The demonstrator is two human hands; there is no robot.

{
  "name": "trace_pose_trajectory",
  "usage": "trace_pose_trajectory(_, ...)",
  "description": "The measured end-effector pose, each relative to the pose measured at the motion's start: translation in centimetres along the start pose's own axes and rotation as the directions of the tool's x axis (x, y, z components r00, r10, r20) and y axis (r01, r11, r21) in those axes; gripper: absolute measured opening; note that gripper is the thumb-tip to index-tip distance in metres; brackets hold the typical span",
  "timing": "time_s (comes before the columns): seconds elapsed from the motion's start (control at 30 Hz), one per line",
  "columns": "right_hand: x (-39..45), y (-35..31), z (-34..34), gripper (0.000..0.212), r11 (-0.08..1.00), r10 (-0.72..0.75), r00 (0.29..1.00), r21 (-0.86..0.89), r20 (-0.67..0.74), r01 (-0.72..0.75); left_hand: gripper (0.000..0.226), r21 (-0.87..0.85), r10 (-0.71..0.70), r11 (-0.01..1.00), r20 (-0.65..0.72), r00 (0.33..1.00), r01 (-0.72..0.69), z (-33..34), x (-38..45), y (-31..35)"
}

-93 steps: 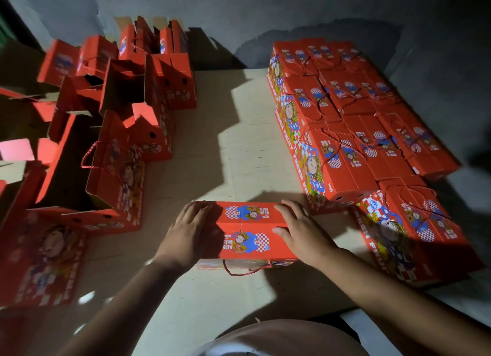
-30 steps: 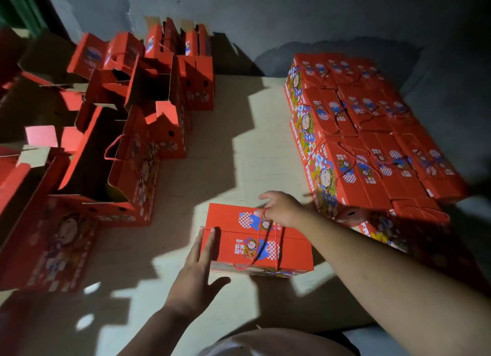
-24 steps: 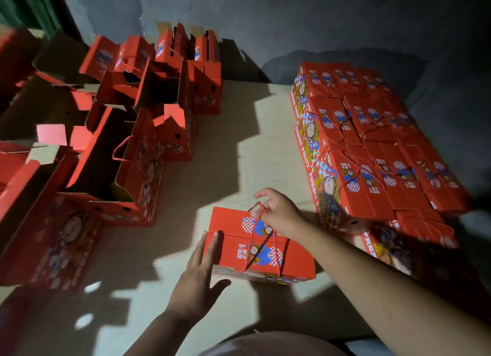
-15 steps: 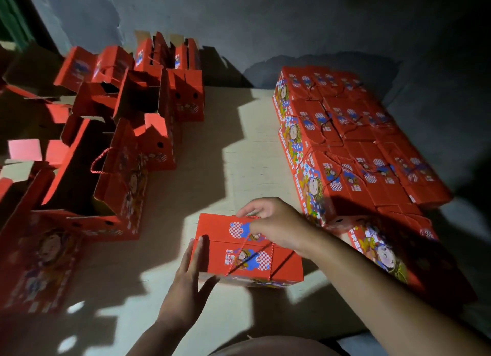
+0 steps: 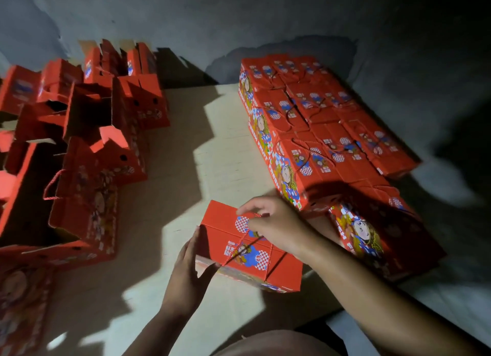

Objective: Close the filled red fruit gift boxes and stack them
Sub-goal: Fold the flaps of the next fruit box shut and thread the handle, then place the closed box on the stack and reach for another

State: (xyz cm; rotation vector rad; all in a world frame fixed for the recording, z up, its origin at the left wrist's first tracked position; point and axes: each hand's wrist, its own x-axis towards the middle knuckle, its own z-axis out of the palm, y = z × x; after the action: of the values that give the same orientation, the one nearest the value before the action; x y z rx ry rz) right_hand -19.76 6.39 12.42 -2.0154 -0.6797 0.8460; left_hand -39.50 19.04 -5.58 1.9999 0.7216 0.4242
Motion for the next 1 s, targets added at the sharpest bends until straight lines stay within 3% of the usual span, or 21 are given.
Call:
trace_pose_trajectory(0.37, -4.1, 6.9, -7.3, 0.036, 0.996, 0.03, 0.96, 0.087, -0.278, -0.006, 0.105, -0.008, 0.141, 0.989, 0.291, 0.946, -0.145, 9.2, 3.6, 5.7)
trace_pose_trajectory(0.43, -4.8, 7.7, -9.1, 0.031, 0.999, 0.035, 0.942, 0.052, -0.334, -0.018, 0.116, 0.02, 0.028, 0.999, 0.316, 0.948, -0.037, 11.9, 4.0, 6.5)
trace_pose_trajectory(0.5, -5.2, 8.6, -10.9, 0.027, 0.998, 0.065, 0.933, 0.018, -0.355, -0.063, 0.121, -0.061, -0.237, 0.959, 0.369, 0.898, 0.278, 14.1, 4.0, 8.0)
trace_pose_trajectory(0.57, -5.3, 9.7, -12.3, 0.028, 0.997, 0.066, 0.925, -0.019, -0.374, -0.079, 0.113, -0.212, -0.426, 0.769, 0.533, 0.732, 0.602, 15.6, 3.6, 10.0)
trace_pose_trajectory(0.63, -5.3, 10.7, -13.5, 0.031, 0.996, 0.09, 0.906, 0.021, -0.413, -0.089, 0.101, -0.306, -0.406, 0.589, 0.688, 0.601, 0.748, 16.9, 3.4, 11.7)
trace_pose_trajectory(0.73, -5.4, 11.8, -15.1, 0.037, 0.99, 0.129, 0.887, 0.103, -0.443, -0.093, 0.092, -0.335, -0.305, 0.543, 0.775, 0.553, 0.77, 18.6, 3.7, 14.1)
trace_pose_trajectory(0.87, -4.8, 12.5, -16.6, 0.028, 0.977, 0.176, 0.876, 0.19, -0.449, -0.098, 0.073, -0.382, -0.265, 0.546, 0.766, 0.586, 0.746, 20.6, 4.9, 16.2)
trace_pose_trajectory(1.0, -3.8, 13.0, -18.0, 0.028, 0.981, 0.163, 0.859, 0.17, -0.485, -0.091, 0.089, -0.394, -0.262, 0.557, 0.752, 0.604, 0.731, 22.0, 6.7, 17.7)
